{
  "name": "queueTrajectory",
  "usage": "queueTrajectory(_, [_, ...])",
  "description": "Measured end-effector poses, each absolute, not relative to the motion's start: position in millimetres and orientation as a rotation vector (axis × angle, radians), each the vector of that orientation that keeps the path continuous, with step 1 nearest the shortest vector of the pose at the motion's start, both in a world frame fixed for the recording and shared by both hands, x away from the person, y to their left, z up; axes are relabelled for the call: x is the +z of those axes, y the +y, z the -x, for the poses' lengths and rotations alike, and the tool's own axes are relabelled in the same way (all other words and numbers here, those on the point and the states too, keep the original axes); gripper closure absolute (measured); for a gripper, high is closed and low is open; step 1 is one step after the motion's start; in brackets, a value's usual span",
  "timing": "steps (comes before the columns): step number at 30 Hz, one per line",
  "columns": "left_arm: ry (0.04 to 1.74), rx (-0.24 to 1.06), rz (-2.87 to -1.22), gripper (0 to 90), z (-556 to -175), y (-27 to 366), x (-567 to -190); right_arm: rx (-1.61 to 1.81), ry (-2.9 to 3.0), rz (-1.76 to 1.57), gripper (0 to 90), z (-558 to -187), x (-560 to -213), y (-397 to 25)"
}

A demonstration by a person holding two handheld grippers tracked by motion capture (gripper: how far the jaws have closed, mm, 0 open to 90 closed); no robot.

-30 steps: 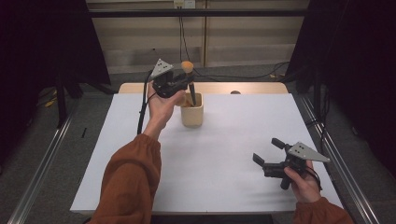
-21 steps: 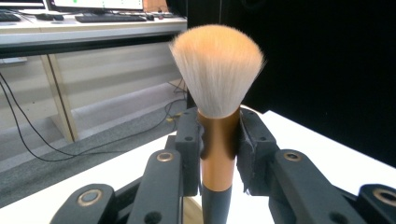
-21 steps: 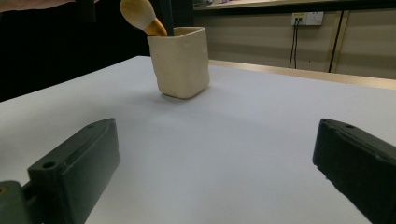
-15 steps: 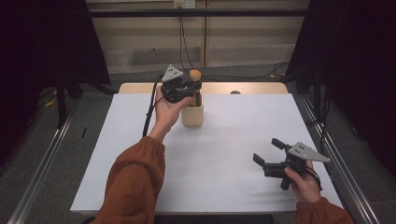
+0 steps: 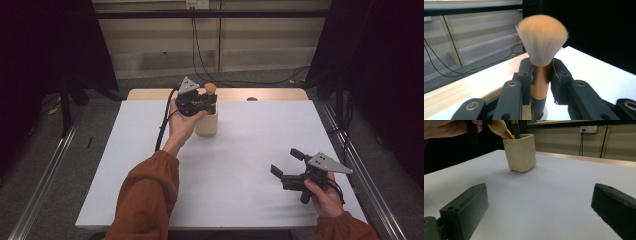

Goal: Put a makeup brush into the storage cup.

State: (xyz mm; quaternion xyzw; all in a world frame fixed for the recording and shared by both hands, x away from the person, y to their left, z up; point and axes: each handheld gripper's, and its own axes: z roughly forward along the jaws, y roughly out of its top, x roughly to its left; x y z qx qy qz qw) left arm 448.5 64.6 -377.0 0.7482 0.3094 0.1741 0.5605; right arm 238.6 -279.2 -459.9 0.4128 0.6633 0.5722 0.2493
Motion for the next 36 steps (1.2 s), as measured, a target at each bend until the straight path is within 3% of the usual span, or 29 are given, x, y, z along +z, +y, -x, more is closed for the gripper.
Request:
queueTrajectory(11, [0.721,0.428,-1.816,68.1,-451.0,65.0,-381.1,1.564,1.805,-1.123,0.5,-238.3,-459.7,-279.0])
queueTrajectory(27, [0.78,0.501,-1.736,9.9,-451.7,71.5,-376.1,1.566,1.801,-1.12,0.2,-241.0,-461.2,-281.2])
queueTrajectory(36, [0.78,0.488,-1.724,4.0,-449.6,83.3,-373.8,1.565,1.795,-1.116,0.3,-243.0,-461.7,-281.2])
